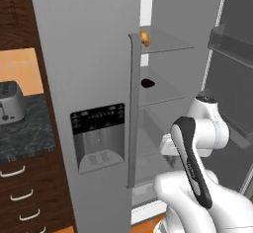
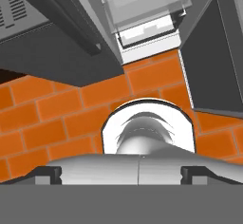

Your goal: Place one avocado and one chicken drumstick in each tupperware on the nearby counter, to pack two identical lunches.

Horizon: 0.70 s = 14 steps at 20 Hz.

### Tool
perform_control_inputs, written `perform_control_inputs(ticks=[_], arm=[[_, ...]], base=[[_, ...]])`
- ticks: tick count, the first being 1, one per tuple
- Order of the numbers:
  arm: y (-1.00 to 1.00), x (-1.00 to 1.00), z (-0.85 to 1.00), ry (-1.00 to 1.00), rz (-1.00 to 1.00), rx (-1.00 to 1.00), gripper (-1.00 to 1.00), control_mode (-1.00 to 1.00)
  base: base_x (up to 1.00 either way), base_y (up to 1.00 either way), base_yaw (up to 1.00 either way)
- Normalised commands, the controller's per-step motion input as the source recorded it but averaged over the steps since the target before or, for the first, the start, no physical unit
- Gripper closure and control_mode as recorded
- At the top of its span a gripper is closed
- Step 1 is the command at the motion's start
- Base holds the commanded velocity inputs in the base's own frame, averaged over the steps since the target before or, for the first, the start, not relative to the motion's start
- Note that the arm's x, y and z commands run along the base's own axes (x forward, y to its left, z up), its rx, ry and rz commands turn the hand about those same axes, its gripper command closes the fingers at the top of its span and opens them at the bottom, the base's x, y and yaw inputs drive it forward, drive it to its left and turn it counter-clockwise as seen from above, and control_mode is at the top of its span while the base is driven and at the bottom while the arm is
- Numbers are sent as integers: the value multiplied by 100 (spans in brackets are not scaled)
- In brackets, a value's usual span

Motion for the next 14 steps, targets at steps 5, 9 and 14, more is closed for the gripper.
perform_control_inputs(ticks=[5,9,14], arm=[[0,0,0,0,0,0,-100,100],[0,0,0,0,0,0,-100,100],[0,0,0,0,0,0,-100,100]], base=[[12,-25,6],[3,-19,0],[0,-2,0]])
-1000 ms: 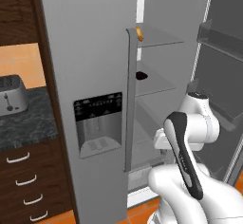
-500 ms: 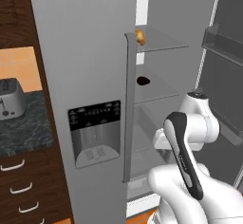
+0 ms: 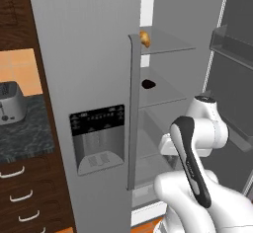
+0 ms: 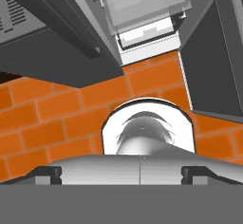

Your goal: Place one avocado and one chicken drumstick in each tupperware on the nearby counter, to pack two identical lunches.

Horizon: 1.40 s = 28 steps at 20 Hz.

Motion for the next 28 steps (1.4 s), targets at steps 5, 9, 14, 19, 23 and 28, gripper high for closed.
perform_control_inputs(ticks=[5,9,14,19,23,28], arm=[[0,0,0,-1,0,0,-100,-100],[4,0,46,-35,8,-8,-100,-100],[4,17,58,-52,4,-16,-100,-100],[-8,71,64,-40,0,-7,-100,-100],[-30,79,29,-30,2,0,-100,-100],[-32,100,4,-16,8,0,-100,-100]], base=[[0,0,0],[0,0,0],[0,0,0],[0,0,0],[0,0,0],[0,0,0]])
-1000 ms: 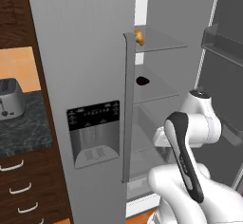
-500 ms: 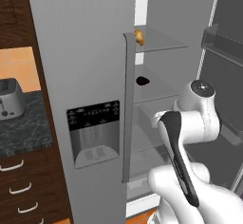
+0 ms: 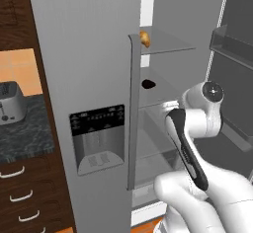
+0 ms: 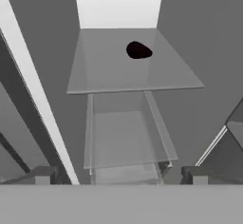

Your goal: Place one avocado and one chicken drumstick in each tupperware on the nearby counter, to pack two identical lunches.

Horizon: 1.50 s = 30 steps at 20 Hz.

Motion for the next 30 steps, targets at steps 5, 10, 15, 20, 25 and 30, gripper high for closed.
perform_control_inputs(ticks=[5,10,15,20,25,30], arm=[[-30,98,31,-5,0,0,-100,-100],[0,100,13,3,0,0,-100,-100],[-2,98,-2,9,-1,0,-100,-100],[-21,71,0,8,-1,1,-100,-100],[-5,59,-6,8,0,1,-100,-100],[2,44,-19,19,0,0,-100,-100]], base=[[0,0,0],[0,0,0],[0,0,0],[0,0,0],[0,0,0],[0,0,0]])
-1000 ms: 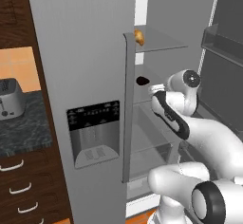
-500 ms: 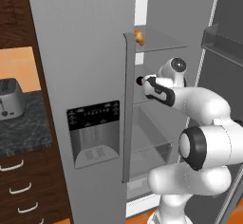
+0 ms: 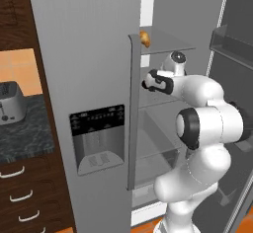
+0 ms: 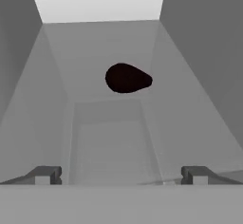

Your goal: Place one avocado and one chicken drumstick in each tupperware on the nearby counter, to pack two identical lunches.

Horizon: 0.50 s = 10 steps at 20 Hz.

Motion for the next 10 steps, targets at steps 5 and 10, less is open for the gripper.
perform_control_inputs(ticks=[5,10], arm=[[1,51,-37,6,0,0,-100,-100],[1,48,-43,0,0,4,-100,-100]], base=[[0,0,0],[0,0,0]])
